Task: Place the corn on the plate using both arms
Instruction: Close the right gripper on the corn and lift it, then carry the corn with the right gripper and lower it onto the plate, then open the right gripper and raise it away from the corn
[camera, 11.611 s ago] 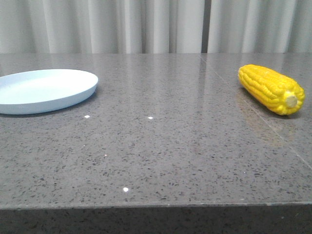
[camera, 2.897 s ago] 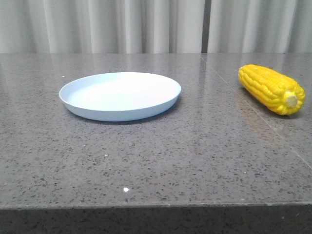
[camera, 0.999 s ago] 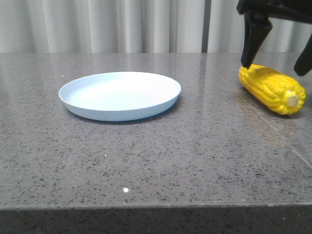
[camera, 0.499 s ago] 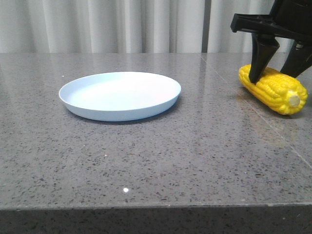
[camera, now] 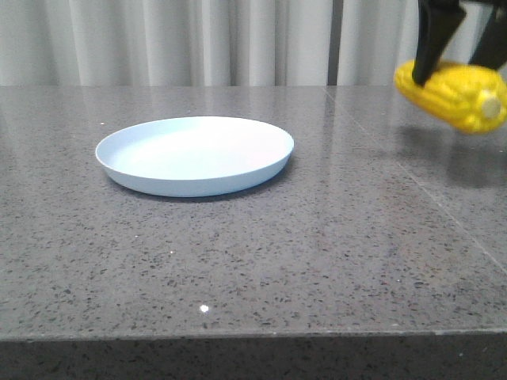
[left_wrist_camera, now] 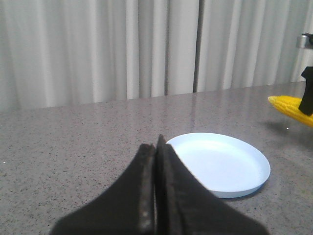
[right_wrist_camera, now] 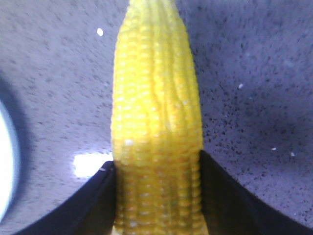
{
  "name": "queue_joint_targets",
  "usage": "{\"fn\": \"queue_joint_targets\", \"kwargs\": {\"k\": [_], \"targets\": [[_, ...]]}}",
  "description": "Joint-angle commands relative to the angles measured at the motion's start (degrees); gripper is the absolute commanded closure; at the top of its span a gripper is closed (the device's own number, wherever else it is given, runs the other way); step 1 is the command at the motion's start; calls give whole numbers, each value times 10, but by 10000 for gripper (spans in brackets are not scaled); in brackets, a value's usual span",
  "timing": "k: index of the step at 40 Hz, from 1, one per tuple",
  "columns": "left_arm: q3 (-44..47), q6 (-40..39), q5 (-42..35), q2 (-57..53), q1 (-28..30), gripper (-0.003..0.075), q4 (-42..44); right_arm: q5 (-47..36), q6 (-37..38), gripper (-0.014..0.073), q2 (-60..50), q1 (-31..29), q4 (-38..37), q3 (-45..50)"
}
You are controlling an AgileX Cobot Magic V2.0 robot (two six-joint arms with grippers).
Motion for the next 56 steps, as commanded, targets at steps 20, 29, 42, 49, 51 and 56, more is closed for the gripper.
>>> {"fn": "queue_joint_targets", "kwargs": {"k": [20, 29, 42, 49, 51, 56], "targets": [[-14, -6, -49, -9, 1, 741, -7, 68, 176, 391, 166, 247, -60, -296], [-14, -6, -49, -9, 1, 741, -7, 66, 218, 391, 248, 275, -75, -364], [-14, -6, -49, -9, 1, 741, -7, 96, 224, 388, 278, 275, -116, -370], [-14, -6, -49, -9, 1, 741, -7, 94, 224, 271, 279, 275, -115, -370], [-14, -6, -49, -9, 1, 741, -7, 93, 224, 200, 277, 275, -115, -370], [-14, -6, -49, -9, 1, 741, -7, 86, 224, 33, 271, 275, -115, -371]]}}
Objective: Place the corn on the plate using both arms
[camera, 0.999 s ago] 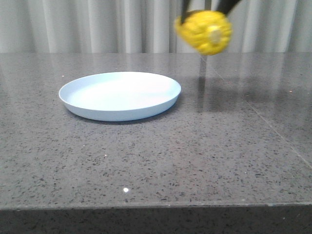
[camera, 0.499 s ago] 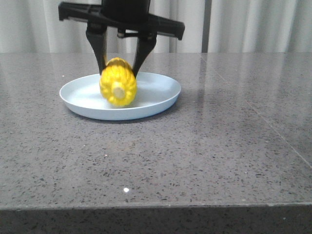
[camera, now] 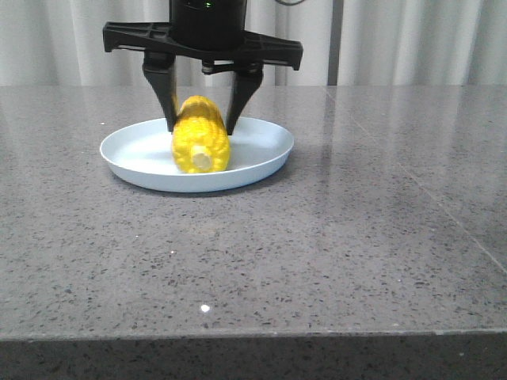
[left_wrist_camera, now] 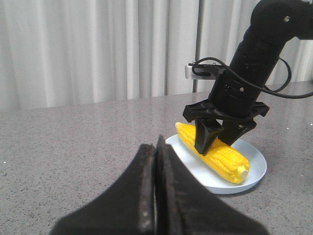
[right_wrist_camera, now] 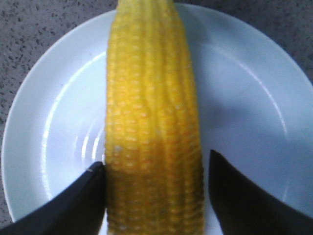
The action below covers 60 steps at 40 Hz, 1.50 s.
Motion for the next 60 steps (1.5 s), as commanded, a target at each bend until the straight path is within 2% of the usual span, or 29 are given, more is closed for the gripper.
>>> {"fn": "queue_joint_targets", "kwargs": {"k": [1, 7, 15, 18, 22, 28, 31, 40, 46, 55, 60], "targets": [[-14, -6, -49, -9, 1, 741, -7, -6, 1, 16, -38, -2, -21, -17], [-14, -6, -49, -9, 1, 741, -7, 2, -7, 14, -69, -2, -21, -17], [-14, -6, -50, -9, 1, 741, -7, 12, -60, 15, -128, -19, -20, -17], [-14, -6, -50, -9, 1, 741, -7, 20, -75, 50, -146, -31, -17, -17], [-14, -6, -50, -9, 1, 741, -7, 42, -92, 204, -170, -50, -11, -17], [-14, -6, -50, -9, 1, 741, -7, 78, -111, 540, -197, -82, -10, -15], [-14, -6, -50, -9, 1, 741, -7, 78, -128, 673, -213, -103, -4, -7], [-14, -6, -50, -9, 1, 741, -7, 77, -211, 656, -265, -178, 61, 47], [-14, -6, -50, -9, 1, 741, -7, 62, -221, 656, -319, -224, 49, 123], [-14, -6, -50, -9, 1, 741, -7, 0, -236, 656, -435, -254, 36, 301], [-14, -6, -50, -9, 1, 741, -7, -67, -240, 656, -503, -254, 34, 421]]}}
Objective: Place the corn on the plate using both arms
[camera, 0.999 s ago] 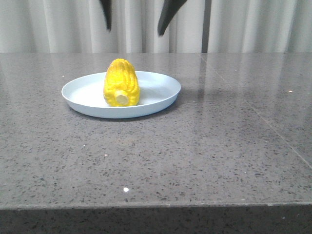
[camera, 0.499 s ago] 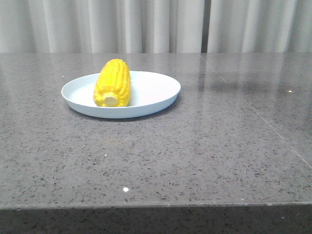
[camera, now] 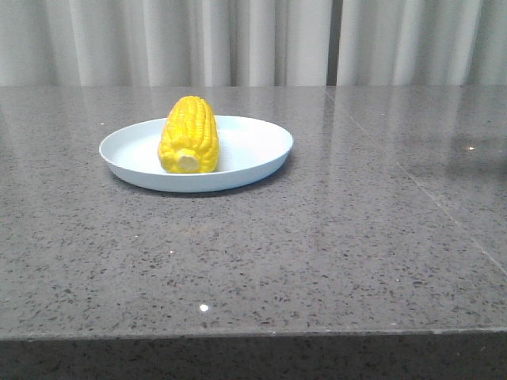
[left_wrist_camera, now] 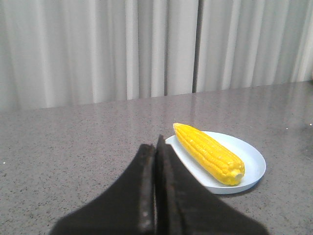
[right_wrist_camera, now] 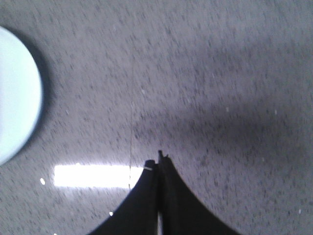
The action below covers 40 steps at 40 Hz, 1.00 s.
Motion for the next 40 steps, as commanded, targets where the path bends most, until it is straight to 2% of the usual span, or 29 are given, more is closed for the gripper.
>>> {"fn": "queue_joint_targets", "kwargs": {"k": [1, 7, 12, 17, 21, 32, 40], "targets": [[-14, -6, -50, -9, 1, 741, -7, -77, -18, 656, -69, -4, -8, 70], [-14, -6, -50, -9, 1, 741, -7, -185, -36, 656, -159, -4, -20, 217], [-14, -6, -50, -9, 1, 741, -7, -276, -36, 656, -238, -4, -59, 338], [-14, -6, -50, -9, 1, 741, -7, -343, -36, 656, -320, -4, -99, 434], [-14, -6, -50, -9, 1, 741, -7, -392, -35, 656, -399, -4, -103, 499], [-14, -6, -50, -9, 1, 741, -7, -476, -35, 656, -598, -4, -105, 568], [-14, -6, -50, -9, 1, 741, -7, -497, -35, 656, -632, -4, -106, 575]]}}
